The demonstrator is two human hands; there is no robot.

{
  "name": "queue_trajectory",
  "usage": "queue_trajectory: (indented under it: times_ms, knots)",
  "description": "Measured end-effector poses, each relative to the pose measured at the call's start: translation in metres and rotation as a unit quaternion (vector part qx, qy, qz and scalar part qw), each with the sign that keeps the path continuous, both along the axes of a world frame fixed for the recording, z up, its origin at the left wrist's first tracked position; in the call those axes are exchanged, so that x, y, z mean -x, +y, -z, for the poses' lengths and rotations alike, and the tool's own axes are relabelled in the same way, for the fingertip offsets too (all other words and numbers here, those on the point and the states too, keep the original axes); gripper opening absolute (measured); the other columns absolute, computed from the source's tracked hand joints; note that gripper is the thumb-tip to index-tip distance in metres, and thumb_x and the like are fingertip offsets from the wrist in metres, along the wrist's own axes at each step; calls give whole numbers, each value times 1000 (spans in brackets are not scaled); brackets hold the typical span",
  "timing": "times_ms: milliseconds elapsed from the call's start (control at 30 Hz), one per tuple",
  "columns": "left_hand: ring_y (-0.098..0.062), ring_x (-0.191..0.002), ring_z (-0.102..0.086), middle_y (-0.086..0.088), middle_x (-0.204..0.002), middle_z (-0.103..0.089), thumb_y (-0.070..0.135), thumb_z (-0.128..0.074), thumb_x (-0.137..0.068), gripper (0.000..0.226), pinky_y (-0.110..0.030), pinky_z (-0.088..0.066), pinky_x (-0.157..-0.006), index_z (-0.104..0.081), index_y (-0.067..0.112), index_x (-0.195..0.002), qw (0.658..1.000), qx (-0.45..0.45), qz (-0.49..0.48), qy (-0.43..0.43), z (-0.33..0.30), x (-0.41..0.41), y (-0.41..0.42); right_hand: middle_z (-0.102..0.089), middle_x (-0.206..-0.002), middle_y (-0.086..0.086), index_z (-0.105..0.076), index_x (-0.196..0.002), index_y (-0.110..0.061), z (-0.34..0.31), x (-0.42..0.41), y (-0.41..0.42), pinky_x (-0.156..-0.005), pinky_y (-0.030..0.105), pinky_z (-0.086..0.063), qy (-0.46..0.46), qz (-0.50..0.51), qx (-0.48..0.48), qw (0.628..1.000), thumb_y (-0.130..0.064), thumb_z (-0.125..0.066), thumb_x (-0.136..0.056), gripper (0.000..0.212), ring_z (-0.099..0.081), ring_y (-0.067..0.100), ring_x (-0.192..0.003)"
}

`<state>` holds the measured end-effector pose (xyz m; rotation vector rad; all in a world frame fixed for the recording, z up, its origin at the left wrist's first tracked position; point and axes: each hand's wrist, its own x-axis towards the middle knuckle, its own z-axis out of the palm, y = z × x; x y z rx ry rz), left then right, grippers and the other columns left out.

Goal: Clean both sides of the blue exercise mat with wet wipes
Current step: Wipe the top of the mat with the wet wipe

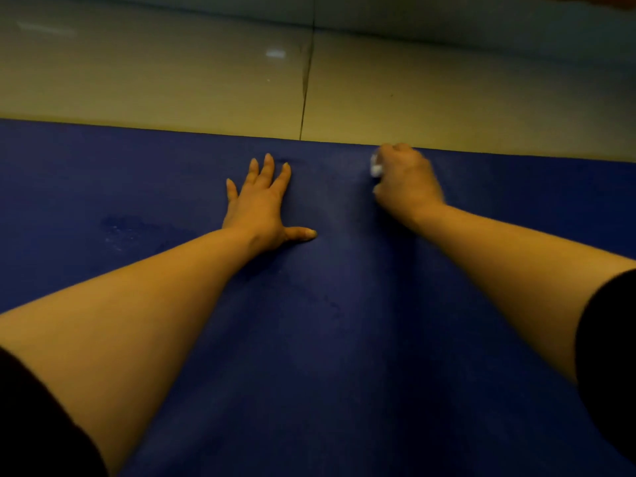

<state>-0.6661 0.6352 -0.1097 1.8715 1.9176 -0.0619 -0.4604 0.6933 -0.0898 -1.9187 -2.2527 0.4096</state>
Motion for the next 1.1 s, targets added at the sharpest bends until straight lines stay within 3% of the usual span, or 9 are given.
queue_trajectory:
  times_ms: [133,267,367,500,600,700,800,1000,1100]
  knots:
    - [-25,-147,17,-4,-161,16,63,-67,-73,115,-58,6,-114,3,23,-155,1000,5,-2,8,0,-1,2,-53,-117,18,-54,-110,-3,2,11,-9,-80,36,-44,-11,69,-11,997,-4,-55,-85,24,-53,36,-103]
    - [-24,-147,16,-4,-161,16,62,-69,-72,115,-58,5,-115,2,23,-155,1000,1,-3,1,0,0,1,-51,-115,16,-52,-109,-5,5,57,-38,-76,34,-44,20,-58,14,998,-9,-57,-87,23,-54,33,-100]
    - [-24,-147,16,-3,-161,15,62,-68,-73,115,-57,6,-115,2,23,-155,1000,-2,0,-2,1,0,1,-53,-112,14,-55,-105,-5,3,36,-40,-80,42,-48,23,-109,28,993,-7,-54,-87,18,-54,34,-97]
    - [-24,-147,17,-3,-161,17,64,-67,-73,115,-57,6,-115,3,23,-154,1000,7,0,7,-1,0,1,-53,-110,15,-56,-103,-6,2,-12,-25,-71,34,-43,14,-10,1,1000,-4,-55,-85,19,-54,34,-94]
    - [-25,-147,17,-4,-161,17,63,-67,-73,115,-58,6,-115,3,23,-154,1000,7,-2,11,-1,-3,1,-52,-111,18,-53,-104,-4,6,7,-36,-69,36,-41,7,58,-30,998,-7,-49,-89,16,-54,36,-92]
    - [-25,-147,16,-4,-161,16,62,-68,-73,114,-58,5,-115,2,23,-155,1000,3,-3,6,-1,-2,0,-53,-110,16,-52,-102,-6,7,49,-61,-65,31,-35,43,-23,-18,999,-10,-51,-90,13,-54,33,-91]
    - [-25,-148,16,-4,-161,16,61,-68,-74,114,-58,5,-115,2,23,-155,1000,1,0,-1,0,-1,0,-55,-106,14,-54,-98,-7,8,47,-69,-67,37,-45,44,-104,-4,994,-12,-56,-86,13,-56,33,-88]
    - [-24,-148,16,-4,-161,15,63,-66,-74,113,-57,6,-115,2,23,-155,1000,-4,0,5,0,-1,-1,-59,-102,15,-56,-94,-7,5,-14,-53,-61,31,-30,-22,71,-53,996,-11,-55,-84,11,-57,36,-86]
    - [-24,-148,12,-5,-162,10,62,-65,-76,107,-54,6,-116,-4,22,-155,999,-41,-7,-13,4,-1,-8,-59,-101,16,-53,-94,-9,6,20,-70,-60,31,-29,-6,43,-38,998,-14,-54,-86,9,-56,35,-85]
